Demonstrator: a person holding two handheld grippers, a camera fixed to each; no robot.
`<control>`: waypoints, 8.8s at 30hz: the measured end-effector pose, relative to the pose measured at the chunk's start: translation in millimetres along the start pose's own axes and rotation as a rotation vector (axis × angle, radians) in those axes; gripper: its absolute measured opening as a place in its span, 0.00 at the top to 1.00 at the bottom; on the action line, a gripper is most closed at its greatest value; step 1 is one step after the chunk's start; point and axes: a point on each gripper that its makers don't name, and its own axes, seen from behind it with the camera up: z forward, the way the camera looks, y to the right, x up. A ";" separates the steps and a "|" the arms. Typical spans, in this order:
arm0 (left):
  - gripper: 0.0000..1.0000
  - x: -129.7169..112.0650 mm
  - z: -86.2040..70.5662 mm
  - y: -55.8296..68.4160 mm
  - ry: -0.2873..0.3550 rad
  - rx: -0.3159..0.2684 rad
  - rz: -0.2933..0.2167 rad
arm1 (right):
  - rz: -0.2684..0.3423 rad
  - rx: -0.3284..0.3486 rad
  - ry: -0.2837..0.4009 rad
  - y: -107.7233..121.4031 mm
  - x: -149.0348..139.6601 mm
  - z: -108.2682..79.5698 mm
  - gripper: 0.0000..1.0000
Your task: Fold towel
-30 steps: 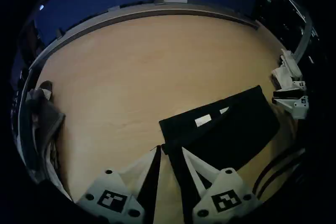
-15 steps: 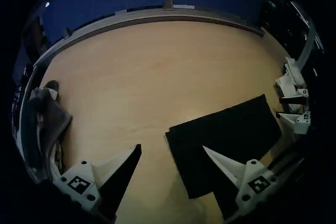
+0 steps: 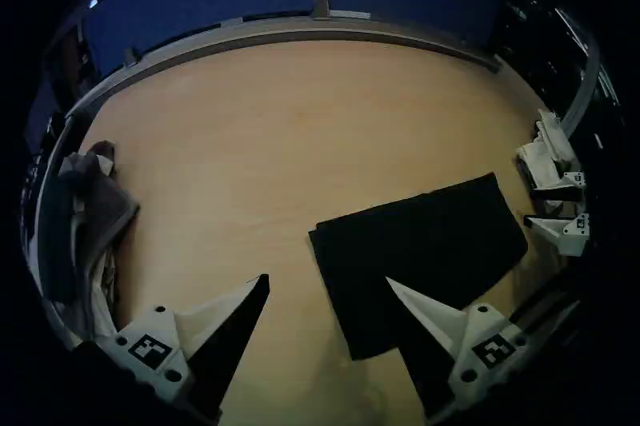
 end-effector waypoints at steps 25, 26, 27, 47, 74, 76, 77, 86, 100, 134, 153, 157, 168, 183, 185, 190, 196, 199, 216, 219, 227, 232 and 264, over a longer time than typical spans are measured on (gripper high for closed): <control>0.03 -83.9 -32.8 16.9 -0.055 -0.043 -0.135 | 0.011 0.052 -0.048 -35.6 -41.1 -10.5 0.26; 0.03 -84.7 -33.1 17.7 -0.055 -0.045 -0.137 | 0.010 0.053 -0.051 -36.0 -41.8 -10.3 0.26; 0.03 -85.1 -33.5 18.4 -0.055 -0.047 -0.137 | 0.008 0.055 -0.054 -36.3 -42.6 -10.2 0.27; 0.03 -82.2 -38.0 18.0 -0.050 -0.050 -0.128 | -0.008 0.064 -0.087 -35.2 -52.9 -6.6 0.61; 0.03 -84.8 -36.7 19.2 -0.054 -0.065 -0.120 | 0.015 0.086 -0.055 -40.9 -43.3 -10.0 0.97; 0.03 -84.6 -37.1 19.1 -0.054 -0.066 -0.120 | 0.012 0.085 -0.052 -41.2 -41.6 -10.9 0.97; 0.03 -84.6 -37.2 19.0 -0.054 -0.067 -0.120 | 0.010 0.085 -0.050 -41.4 -40.8 -11.3 0.97; 0.03 -84.5 -39.1 14.7 -0.050 -0.054 -0.113 | -0.001 0.084 -0.031 -43.7 -32.0 -13.7 0.97; 0.03 -87.3 -51.3 -0.1 -0.035 -0.031 -0.124 | -0.044 0.085 0.037 -52.2 2.4 -24.5 0.97; 0.03 -120.0 -96.5 -60.8 0.019 0.039 -0.249 | -0.324 0.218 0.150 -161.2 111.7 -8.5 0.98; 0.03 -140.2 -103.8 -77.9 0.032 0.063 -0.318 | -0.437 0.389 0.067 -265.2 82.7 44.7 0.98; 0.03 -144.2 -103.0 -76.6 0.029 0.061 -0.324 | -0.422 0.406 0.021 -273.8 62.5 61.0 0.98; 0.03 -143.1 -98.0 -74.3 0.024 0.050 -0.315 | -0.348 0.425 0.021 -272.0 64.5 60.0 0.88; 0.03 -131.5 -96.5 -65.7 0.026 0.035 -0.298 | -0.307 0.318 0.081 -219.7 68.2 30.1 0.13; 0.03 -130.4 -95.6 -63.0 0.026 0.031 -0.295 | -0.303 0.296 0.081 -210.0 64.5 28.2 0.10; 0.03 -127.3 -93.3 -56.9 0.025 0.025 -0.284 | -0.289 0.267 0.076 -195.3 55.8 25.0 0.06; 0.03 -123.1 -93.0 -52.0 0.026 0.022 -0.276 | -0.281 0.242 0.068 -183.8 46.2 24.6 0.03; 0.03 -122.0 -93.0 -50.9 0.026 0.021 -0.277 | -0.280 0.236 0.060 -180.5 41.0 25.4 0.03; 0.03 -122.7 -89.2 -48.6 0.025 0.020 -0.280 | -0.285 0.225 -0.004 -174.6 12.6 34.9 0.07; 0.03 -122.1 -88.6 -48.4 0.025 0.019 -0.279 | -0.284 0.229 -0.018 -175.5 9.2 35.7 0.16; 0.03 -119.7 -87.7 -49.0 0.027 0.018 -0.282 | -0.277 0.251 -0.040 -181.9 2.3 38.7 0.42; 0.03 -119.4 -87.2 -49.5 0.027 0.019 -0.282 | -0.268 0.249 -0.048 -182.0 -0.8 42.6 0.49; 0.03 -119.3 -86.9 -48.1 0.029 0.015 -0.275 | -0.232 0.216 -0.035 -176.7 -0.8 48.1 0.98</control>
